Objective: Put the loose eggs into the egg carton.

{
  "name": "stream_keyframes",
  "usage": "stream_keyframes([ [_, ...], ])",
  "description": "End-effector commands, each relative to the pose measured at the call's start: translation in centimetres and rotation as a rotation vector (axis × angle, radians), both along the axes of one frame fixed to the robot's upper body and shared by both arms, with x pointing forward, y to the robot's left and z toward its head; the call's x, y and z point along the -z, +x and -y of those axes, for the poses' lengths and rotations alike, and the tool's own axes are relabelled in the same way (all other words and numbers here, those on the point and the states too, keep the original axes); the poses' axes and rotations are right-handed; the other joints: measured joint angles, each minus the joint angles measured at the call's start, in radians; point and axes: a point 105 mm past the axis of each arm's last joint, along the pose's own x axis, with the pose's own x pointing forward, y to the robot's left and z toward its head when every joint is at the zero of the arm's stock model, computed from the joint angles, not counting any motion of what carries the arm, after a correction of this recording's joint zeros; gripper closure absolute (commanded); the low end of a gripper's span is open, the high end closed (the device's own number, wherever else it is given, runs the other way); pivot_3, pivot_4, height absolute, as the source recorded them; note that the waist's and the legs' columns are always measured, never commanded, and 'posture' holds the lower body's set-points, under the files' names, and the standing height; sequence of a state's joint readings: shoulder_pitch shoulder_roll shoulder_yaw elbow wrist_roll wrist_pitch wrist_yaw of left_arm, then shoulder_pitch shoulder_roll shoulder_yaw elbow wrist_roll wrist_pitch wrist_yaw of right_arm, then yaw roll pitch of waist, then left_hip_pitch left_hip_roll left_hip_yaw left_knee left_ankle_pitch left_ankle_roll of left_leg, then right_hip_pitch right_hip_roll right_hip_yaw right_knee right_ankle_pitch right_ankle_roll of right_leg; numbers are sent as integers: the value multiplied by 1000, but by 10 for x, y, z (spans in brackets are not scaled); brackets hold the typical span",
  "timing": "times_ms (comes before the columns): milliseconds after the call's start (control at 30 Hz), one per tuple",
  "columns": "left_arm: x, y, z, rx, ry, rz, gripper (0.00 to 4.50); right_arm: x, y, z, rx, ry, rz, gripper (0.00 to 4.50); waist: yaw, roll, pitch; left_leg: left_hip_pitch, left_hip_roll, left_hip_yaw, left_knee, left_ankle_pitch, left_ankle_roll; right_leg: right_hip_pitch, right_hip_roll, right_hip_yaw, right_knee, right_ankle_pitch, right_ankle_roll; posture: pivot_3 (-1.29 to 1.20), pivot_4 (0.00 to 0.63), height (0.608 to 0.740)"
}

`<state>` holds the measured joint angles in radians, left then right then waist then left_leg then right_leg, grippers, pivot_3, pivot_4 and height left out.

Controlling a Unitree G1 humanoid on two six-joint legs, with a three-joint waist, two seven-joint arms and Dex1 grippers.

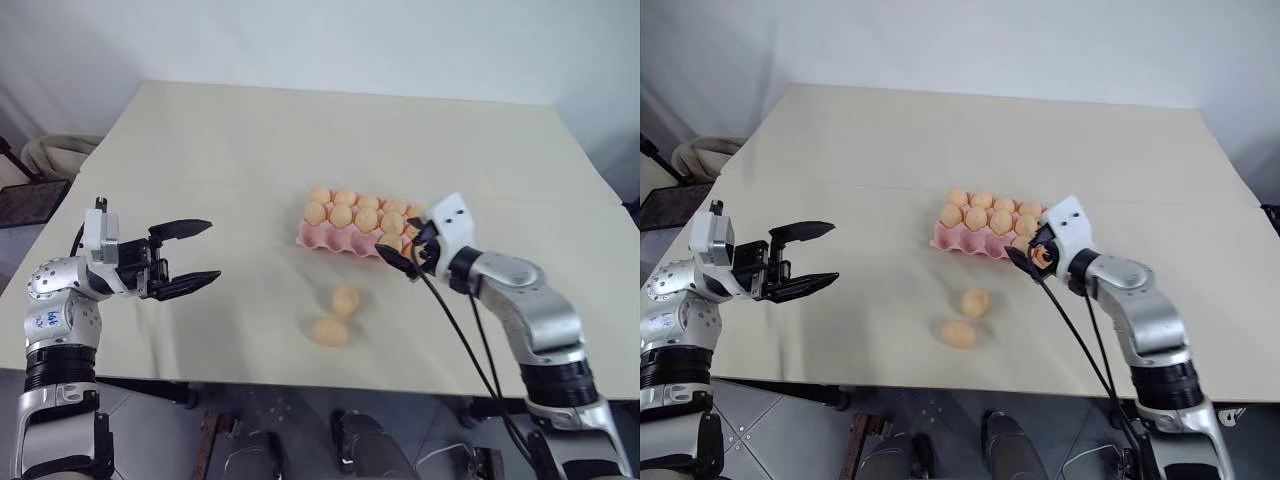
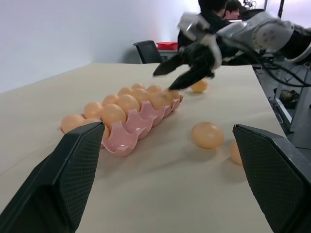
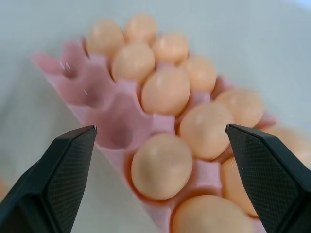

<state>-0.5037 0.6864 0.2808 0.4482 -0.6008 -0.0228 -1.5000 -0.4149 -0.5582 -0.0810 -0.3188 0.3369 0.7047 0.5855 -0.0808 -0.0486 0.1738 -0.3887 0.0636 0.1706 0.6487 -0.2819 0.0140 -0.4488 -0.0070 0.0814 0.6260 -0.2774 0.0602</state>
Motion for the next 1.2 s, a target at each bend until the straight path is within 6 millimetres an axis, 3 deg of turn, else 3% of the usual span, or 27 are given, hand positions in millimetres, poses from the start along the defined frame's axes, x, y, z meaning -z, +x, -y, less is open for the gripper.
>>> stream_keyframes([
  [33, -5, -5, -1, 26, 20, 30, 0, -29, -23, 28, 10, 23, 67, 49, 2, 0, 0, 0, 0, 0, 0, 0, 1, 0, 0, 0, 0, 0, 0, 0, 150, 740],
  [100, -4, -5, -2, 25, 20, 29, 0, -33, -30, 45, 48, 20, 67, 49, 3, 0, 0, 0, 0, 0, 0, -1, 1, 0, 0, 0, 0, 0, 0, 0, 150, 740],
  [233, -3, -2, 0, 28, 15, 26, 0, -23, -41, 109, 232, -38, 11, 49, 6, 0, 0, 1, -1, 0, 1, -1, 2, 1, 0, 0, -1, 0, 0, 0, 150, 740],
  [300, -2, 1, 4, 34, 9, 26, 0, -15, -41, 132, 310, -28, -4, 49, 4, 0, 0, 2, -1, 0, 1, -1, 2, 2, 0, 0, -1, 0, 0, 0, 150, 740],
  [467, -2, 4, 8, 47, 3, 30, 0, 8, -38, 164, 448, -21, -35, 49, -6, 0, 0, 2, -1, 1, 2, 0, 3, 2, 0, 3, 0, 0, 0, 0, 150, 740],
  [567, -3, 4, 8, 47, 4, 32, 0, 18, -37, 169, 478, -4, -42, 49, -7, 0, 0, 3, -1, 1, 1, 0, 3, 3, 0, 3, 1, 1, 2, 0, 150, 740],
  [800, -4, 4, 6, 41, 8, 34, 0, 32, -26, 160, 490, 120, -50, 49, -5, 0, 0, 3, -1, 1, 1, 1, 2, 2, 0, 3, 1, 2, 4, 0, 150, 740],
  [1000, -4, 3, 6, 38, 6, 35, 0, 53, -21, 147, 487, 146, -102, 49, -4, 1, 0, 3, -1, 1, 1, 1, 2, 2, 0, 3, 0, 2, 4, 0, 150, 740],
  [1200, -4, 2, 5, 32, 5, 38, 0, 69, -13, 150, 531, 118, -134, 49, -5, 1, 0, 3, -1, 1, 1, 1, 2, 2, 0, 3, 0, 2, 4, 0, 150, 740],
])
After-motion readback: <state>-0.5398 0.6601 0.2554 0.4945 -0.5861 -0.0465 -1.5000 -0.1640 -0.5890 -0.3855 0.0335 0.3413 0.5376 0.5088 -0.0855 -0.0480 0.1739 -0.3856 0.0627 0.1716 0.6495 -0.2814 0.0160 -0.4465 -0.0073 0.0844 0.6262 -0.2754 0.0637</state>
